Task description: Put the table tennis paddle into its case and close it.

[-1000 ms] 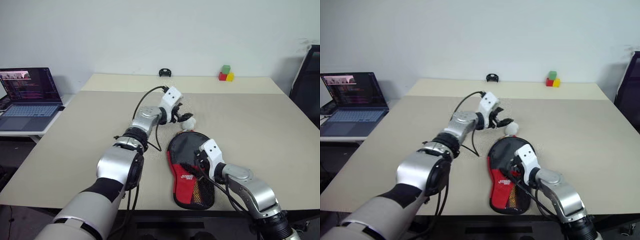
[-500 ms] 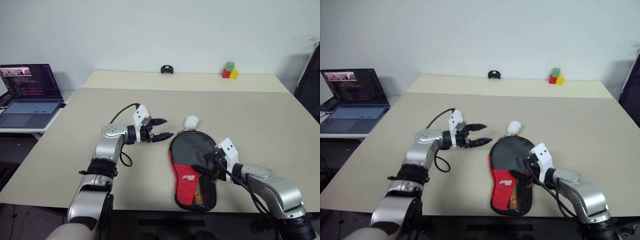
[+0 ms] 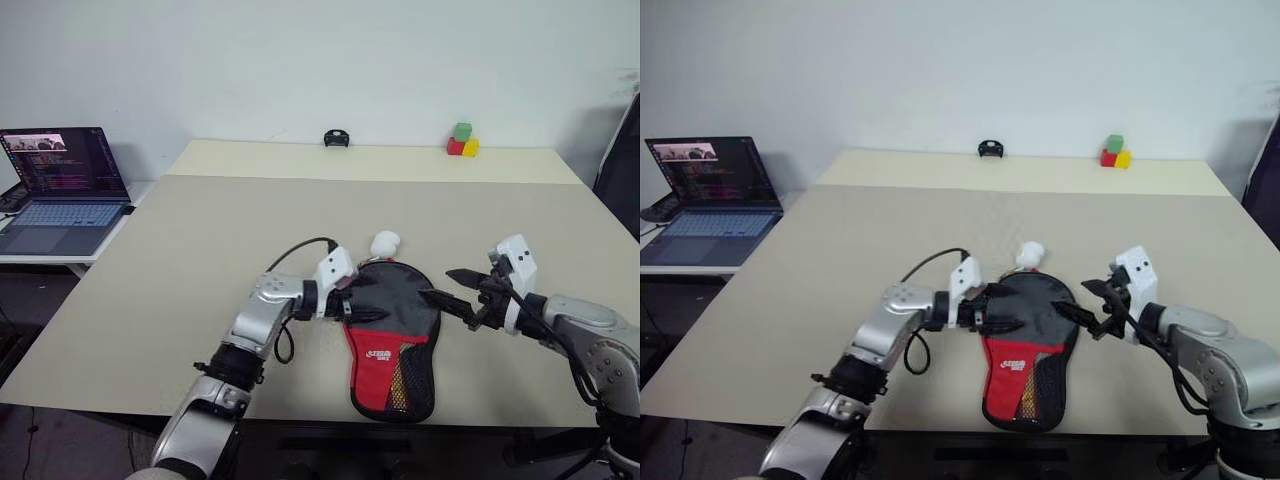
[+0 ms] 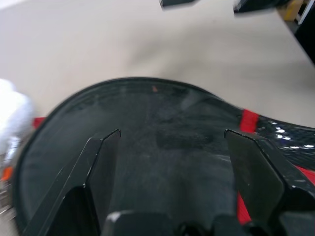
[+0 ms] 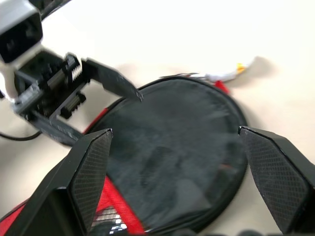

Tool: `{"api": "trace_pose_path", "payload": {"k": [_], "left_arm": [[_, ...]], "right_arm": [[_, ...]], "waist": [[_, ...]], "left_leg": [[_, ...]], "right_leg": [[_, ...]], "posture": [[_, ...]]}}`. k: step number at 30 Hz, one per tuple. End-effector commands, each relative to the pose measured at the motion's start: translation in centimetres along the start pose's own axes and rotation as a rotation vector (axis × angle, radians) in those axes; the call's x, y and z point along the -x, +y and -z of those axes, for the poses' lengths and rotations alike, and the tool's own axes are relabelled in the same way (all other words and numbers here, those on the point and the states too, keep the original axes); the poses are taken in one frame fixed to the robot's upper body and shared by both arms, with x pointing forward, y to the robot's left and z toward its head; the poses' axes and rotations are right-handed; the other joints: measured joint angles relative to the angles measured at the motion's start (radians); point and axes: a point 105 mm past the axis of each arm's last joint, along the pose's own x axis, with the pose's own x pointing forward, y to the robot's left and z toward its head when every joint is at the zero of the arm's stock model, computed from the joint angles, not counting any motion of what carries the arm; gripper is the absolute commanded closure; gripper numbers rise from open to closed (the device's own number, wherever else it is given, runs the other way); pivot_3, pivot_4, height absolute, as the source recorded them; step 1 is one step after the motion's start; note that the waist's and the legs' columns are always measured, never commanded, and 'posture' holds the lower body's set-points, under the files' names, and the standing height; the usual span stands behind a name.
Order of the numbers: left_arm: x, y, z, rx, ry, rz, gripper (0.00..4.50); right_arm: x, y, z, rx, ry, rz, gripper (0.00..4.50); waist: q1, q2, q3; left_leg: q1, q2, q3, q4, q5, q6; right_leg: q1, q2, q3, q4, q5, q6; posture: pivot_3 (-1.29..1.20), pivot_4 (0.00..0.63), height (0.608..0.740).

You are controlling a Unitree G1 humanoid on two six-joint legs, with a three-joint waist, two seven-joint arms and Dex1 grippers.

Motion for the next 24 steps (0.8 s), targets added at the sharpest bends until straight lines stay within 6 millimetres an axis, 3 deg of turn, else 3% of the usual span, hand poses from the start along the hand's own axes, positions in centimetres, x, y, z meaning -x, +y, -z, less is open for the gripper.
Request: {"api": "trace_pose_path", "payload": {"k": [1, 6, 10, 17, 24], "left_arm": [[-1.0, 0.2, -0.1, -0.058, 0.012, -0.008, 0.83], [-1.6, 0.2, 0.7, -0.011, 0.018, -0.028, 0.83], [-1.8, 0.6, 0.2, -0.002, -0.004, -0.054, 0.02], [-1.9, -0.3, 1.8, 0.002, 0.048, -0.013, 0.02], [-1.9, -1.8, 2.7, 0.006, 0.064, 0.058, 0.02]], "right_arm": [[0.4, -0.5, -1.8, 0.027, -0.068, 0.036, 0.00], [0.3, -0.6, -2.2, 0.034, -0.078, 0.045, 0.00], [0.1, -0.6, -2.1, 0.034, -0.074, 0.039, 0.00], [-0.6, -0.7, -2.6, 0.043, -0.086, 0.035, 0.00], [-3.5, -2.3, -5.6, 0.017, -0.142, 0.060, 0.00]], "waist": [[0.000, 0.000, 0.000], [0.000, 0.000, 0.000], [0.004, 0.000, 0.000], [0.005, 0.000, 0.000], [0.002, 0.002, -0.001]], "left_leg": [[0.000, 0.000, 0.000, 0.000, 0.000, 0.000], [0.000, 0.000, 0.000, 0.000, 0.000, 0.000], [0.000, 0.000, 0.000, 0.000, 0.000, 0.000], [0.000, 0.000, 0.000, 0.000, 0.000, 0.000], [0.002, 0.000, 0.001, 0.000, 0.000, 0.000]], "right_leg": [[0.000, 0.000, 0.000, 0.000, 0.000, 0.000], [0.000, 0.000, 0.000, 0.000, 0.000, 0.000], [0.000, 0.000, 0.000, 0.000, 0.000, 0.000], [0.000, 0.000, 0.000, 0.000, 0.000, 0.000], [0.000, 0.000, 0.001, 0.000, 0.000, 0.000]], "posture": [[0.00, 0.150, 0.740], [0.00, 0.150, 0.740], [0.00, 0.150, 0.740], [0.00, 0.150, 0.740], [0.00, 0.150, 0.740]]}}
